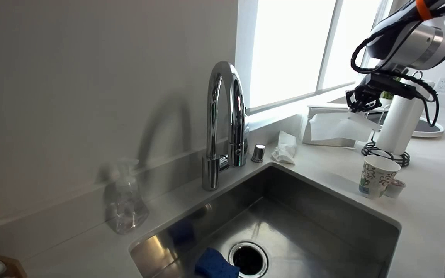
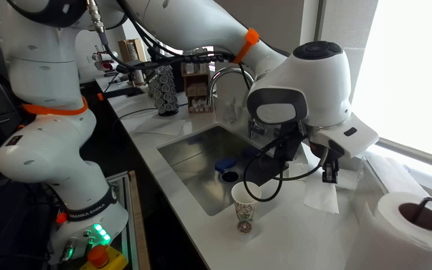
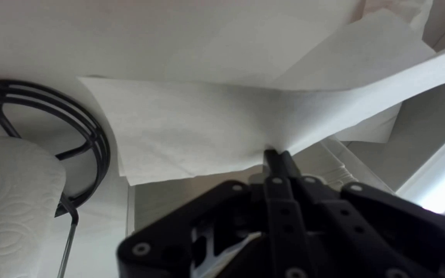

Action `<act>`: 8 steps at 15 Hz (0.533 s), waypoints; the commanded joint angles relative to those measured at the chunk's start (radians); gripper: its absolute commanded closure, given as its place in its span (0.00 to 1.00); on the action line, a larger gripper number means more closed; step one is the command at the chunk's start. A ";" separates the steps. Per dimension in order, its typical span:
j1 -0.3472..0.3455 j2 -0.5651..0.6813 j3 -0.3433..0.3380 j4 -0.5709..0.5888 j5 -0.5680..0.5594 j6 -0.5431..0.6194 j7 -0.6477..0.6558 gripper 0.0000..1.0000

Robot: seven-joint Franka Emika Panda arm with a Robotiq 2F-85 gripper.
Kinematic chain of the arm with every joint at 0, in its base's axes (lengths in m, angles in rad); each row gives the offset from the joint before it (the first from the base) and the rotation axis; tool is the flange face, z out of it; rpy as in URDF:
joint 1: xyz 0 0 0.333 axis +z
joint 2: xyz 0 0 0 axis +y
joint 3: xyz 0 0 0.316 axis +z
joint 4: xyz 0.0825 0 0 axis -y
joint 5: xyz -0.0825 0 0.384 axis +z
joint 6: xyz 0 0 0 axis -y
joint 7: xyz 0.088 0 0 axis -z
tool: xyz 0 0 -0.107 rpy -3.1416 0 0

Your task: Put a paper towel on the countertop

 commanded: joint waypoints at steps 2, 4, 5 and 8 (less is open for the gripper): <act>-0.001 0.099 0.029 0.017 0.034 -0.025 0.010 1.00; 0.004 0.148 0.027 0.023 0.017 -0.010 0.036 1.00; 0.006 0.169 0.026 0.027 0.012 -0.011 0.050 1.00; 0.034 0.232 -0.023 0.035 -0.059 0.029 0.132 1.00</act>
